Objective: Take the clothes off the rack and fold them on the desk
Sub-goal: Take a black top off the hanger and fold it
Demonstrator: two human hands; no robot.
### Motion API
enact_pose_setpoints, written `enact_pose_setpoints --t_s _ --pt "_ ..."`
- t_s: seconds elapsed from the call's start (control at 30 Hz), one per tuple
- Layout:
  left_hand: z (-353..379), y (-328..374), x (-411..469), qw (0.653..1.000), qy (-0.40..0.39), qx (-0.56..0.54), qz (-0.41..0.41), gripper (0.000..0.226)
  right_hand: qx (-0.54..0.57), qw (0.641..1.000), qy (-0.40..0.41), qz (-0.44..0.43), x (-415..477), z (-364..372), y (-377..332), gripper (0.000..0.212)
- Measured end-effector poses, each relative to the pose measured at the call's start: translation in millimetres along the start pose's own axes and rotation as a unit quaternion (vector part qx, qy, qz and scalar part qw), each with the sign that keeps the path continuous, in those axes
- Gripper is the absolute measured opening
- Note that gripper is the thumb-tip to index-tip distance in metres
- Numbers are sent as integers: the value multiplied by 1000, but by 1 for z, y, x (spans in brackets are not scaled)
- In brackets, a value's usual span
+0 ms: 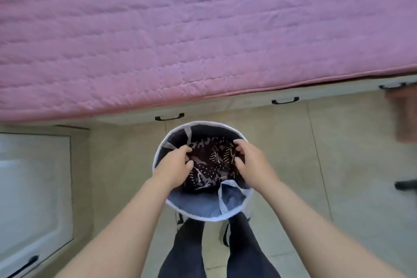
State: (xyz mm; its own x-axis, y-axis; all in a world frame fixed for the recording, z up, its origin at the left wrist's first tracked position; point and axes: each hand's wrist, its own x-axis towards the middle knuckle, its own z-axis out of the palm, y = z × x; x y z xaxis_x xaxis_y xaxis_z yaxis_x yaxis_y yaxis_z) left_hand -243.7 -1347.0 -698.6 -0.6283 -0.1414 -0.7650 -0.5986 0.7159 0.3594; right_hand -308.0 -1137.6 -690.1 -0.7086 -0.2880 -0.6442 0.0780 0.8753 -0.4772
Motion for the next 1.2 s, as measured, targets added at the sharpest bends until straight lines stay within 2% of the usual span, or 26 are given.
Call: enact_pose_setpoints --t_s 0.17,0.3,0.37,0.5,0.67,0.87,0.97,1.2 --pt "-89 113 -122 985 69 -69 142 23 20 993 110 -30 -120 -137 -61 40" --pt "-138 220 -219 950 113 -119 266 15 36 969 246 -10 -237 -239 -86 33" --pt "-148 265 -252 935 112 -126 312 15 41 951 308 1 -283 -273 -87 26" --pt "-144 356 -319 903 62 -74 420 17 84 896 431 61 -391 -326 -66 19" --pt "-99 451 -383 857 17 29 514 17 94 847 507 128 -505 -365 -3 21" --pt "1 556 -458 806 -56 92 582 23 140 773 586 201 -647 -378 94 22" --pt "66 594 -497 795 -109 82 591 24 141 753 597 240 -713 -370 149 23" --pt "206 660 -569 774 -201 63 597 19 97 731 593 324 -835 -349 264 26"
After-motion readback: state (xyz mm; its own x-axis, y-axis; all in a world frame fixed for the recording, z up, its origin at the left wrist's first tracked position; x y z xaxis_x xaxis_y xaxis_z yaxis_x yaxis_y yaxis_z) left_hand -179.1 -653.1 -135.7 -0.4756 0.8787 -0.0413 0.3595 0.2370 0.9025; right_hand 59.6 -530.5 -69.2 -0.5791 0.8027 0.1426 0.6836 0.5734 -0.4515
